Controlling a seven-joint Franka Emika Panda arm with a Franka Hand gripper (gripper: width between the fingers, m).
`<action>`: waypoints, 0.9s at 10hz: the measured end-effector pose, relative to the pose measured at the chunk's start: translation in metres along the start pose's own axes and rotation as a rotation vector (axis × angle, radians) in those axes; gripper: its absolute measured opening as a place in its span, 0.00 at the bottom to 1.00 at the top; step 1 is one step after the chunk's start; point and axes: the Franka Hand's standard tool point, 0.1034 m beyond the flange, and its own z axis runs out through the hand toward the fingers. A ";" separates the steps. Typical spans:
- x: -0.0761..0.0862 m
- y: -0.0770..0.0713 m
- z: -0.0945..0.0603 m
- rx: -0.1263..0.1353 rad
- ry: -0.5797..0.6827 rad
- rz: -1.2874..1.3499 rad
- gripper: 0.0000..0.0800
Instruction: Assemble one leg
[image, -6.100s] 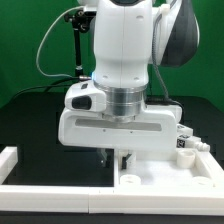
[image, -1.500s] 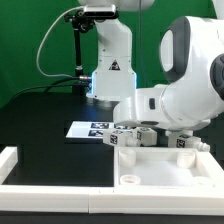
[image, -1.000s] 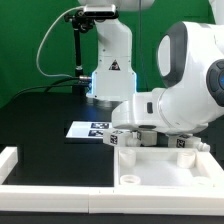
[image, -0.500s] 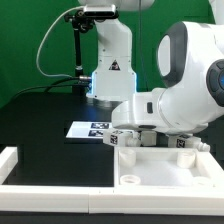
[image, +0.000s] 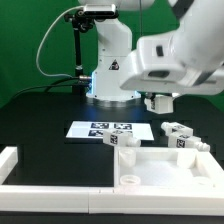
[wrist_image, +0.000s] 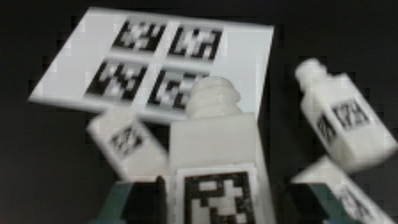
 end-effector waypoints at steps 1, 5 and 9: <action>0.008 0.003 0.002 -0.015 0.079 -0.061 0.35; 0.025 0.001 -0.015 -0.019 0.305 -0.058 0.35; 0.055 0.022 -0.089 -0.021 0.625 -0.054 0.35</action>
Offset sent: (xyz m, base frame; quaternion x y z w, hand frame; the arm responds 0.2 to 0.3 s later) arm 0.0000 0.0000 0.0000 0.0000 0.1938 0.0000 0.9810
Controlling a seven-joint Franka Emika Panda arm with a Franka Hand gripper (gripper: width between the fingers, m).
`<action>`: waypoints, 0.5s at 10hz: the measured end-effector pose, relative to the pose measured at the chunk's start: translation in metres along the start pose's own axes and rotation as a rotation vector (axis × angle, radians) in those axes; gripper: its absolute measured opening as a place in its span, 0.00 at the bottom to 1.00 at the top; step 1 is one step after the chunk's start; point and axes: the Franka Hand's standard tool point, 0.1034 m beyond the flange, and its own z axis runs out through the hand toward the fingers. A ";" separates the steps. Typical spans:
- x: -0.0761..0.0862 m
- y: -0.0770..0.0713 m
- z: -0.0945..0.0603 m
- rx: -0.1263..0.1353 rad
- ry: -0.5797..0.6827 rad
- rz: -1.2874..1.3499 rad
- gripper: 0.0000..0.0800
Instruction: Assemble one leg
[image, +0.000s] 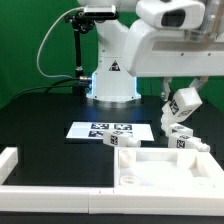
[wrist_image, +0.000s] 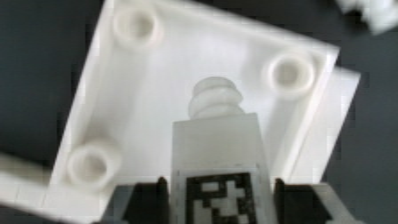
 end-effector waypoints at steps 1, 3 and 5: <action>-0.004 0.000 0.002 -0.005 0.058 0.002 0.35; 0.006 0.003 0.001 -0.023 0.187 0.002 0.35; 0.011 0.000 0.011 0.013 0.287 0.057 0.35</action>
Offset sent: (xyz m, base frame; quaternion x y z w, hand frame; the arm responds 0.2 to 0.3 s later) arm 0.0000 0.0000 0.0000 0.0000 0.1938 0.0000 0.9810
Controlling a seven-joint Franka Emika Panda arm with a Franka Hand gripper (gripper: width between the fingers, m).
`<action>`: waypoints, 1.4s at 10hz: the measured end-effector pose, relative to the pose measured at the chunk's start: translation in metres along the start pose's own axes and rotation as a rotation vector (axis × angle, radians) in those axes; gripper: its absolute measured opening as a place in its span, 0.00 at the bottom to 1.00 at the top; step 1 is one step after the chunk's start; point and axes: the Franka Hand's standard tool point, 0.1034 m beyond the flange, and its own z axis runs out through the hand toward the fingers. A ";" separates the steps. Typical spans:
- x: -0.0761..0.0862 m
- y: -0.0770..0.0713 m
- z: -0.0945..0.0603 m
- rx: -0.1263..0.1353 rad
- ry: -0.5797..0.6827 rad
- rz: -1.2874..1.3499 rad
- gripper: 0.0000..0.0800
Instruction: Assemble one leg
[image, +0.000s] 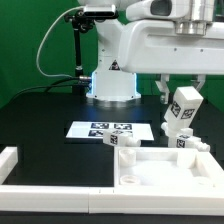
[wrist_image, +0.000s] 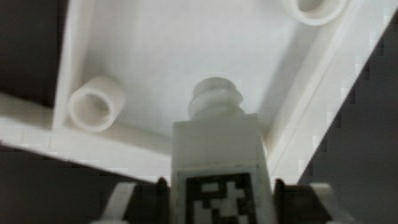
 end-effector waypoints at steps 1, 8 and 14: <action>0.012 -0.003 0.006 -0.001 0.099 0.011 0.35; 0.021 0.006 0.007 -0.068 0.341 -0.002 0.35; 0.034 -0.023 0.048 -0.056 0.343 -0.018 0.35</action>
Offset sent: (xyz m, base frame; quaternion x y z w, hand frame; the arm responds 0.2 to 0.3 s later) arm 0.0000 0.0000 0.0000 0.0000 0.1938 0.0000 0.9810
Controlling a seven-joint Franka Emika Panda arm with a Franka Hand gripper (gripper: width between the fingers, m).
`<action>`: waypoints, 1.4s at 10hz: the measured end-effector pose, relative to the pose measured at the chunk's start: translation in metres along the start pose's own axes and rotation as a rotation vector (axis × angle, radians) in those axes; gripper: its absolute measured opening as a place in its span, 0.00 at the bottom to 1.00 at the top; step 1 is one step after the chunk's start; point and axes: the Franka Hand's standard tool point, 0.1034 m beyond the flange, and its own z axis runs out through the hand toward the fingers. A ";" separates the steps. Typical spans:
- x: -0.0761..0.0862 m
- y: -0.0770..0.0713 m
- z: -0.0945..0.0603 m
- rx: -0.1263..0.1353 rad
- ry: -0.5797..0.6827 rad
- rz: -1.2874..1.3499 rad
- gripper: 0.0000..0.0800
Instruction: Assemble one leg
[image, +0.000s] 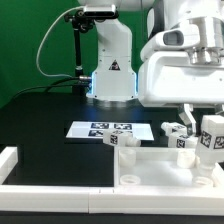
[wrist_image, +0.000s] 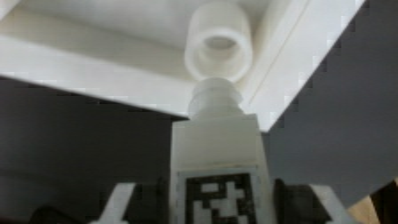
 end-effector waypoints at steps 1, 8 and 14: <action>-0.003 0.001 0.003 -0.001 -0.006 -0.003 0.35; -0.014 0.005 0.014 -0.010 -0.006 -0.012 0.35; -0.015 0.006 0.014 -0.010 -0.011 -0.010 0.79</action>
Offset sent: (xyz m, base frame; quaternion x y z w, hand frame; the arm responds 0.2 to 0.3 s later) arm 0.0016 0.0070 -0.0106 0.0139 0.0087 0.0190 0.9997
